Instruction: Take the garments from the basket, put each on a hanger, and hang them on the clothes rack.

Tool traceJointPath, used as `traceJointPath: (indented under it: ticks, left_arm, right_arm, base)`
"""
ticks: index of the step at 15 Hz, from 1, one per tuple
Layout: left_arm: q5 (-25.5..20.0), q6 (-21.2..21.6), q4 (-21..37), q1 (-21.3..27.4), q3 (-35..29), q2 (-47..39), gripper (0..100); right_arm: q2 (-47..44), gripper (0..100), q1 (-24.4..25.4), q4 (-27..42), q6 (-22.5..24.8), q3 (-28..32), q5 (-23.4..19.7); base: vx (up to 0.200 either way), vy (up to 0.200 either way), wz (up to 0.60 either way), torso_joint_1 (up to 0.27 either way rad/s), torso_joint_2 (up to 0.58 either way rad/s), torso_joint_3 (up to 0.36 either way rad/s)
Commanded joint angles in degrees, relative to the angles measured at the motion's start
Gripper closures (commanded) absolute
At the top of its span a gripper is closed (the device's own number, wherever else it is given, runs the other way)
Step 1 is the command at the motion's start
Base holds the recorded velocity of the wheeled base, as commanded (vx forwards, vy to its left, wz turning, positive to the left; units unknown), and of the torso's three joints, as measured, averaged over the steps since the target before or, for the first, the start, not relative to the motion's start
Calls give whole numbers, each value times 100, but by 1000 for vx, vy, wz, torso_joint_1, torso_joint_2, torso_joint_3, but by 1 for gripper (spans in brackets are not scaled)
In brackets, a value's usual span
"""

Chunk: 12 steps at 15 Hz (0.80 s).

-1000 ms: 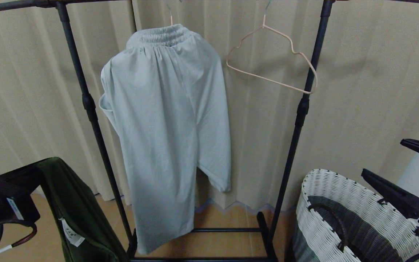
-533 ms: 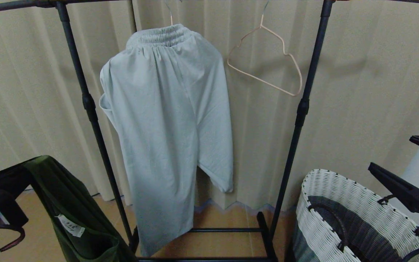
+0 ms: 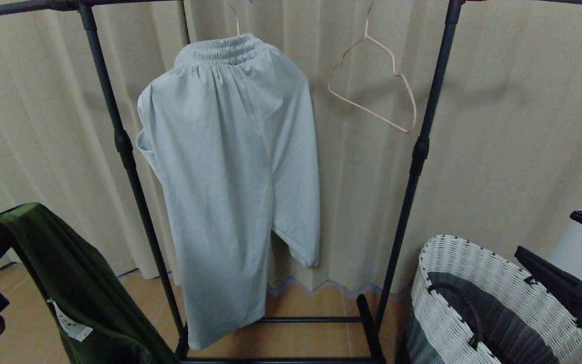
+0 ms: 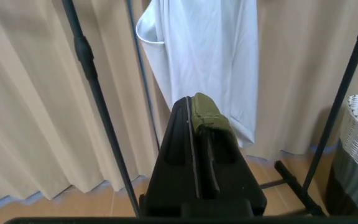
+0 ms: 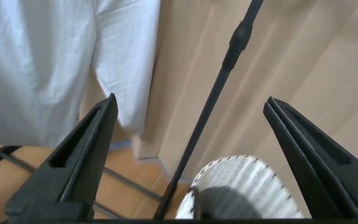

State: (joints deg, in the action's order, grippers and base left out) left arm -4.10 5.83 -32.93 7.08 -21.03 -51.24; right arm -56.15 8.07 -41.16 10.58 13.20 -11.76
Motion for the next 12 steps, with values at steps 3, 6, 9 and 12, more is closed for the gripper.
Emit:
traceJointPath:
  ticks: [3,6,9,12]
  left_arm:
    - [-12,-11,-3,-67,29,-97,100]
    - [-12,24,-3,-58,46,-106,100]
    - [-21,33,-3,-49,73,-123,100]
    - [-21,41,-3,-49,99,-123,100]
  right_arm:
    - [78,0,2,37,-12,-81,-1]
    - [60,0,2,55,-153,-125,-1]
    - [-19,0,2,46,-170,-151,-1]
    - [-36,0,2,46,-179,-160,-1]
  base:
    - [0,0,0,0,0,0]
    - [0,0,0,0,0,0]
    - [0,0,0,38,-222,-198]
    - [0,0,0,103,-364,-321]
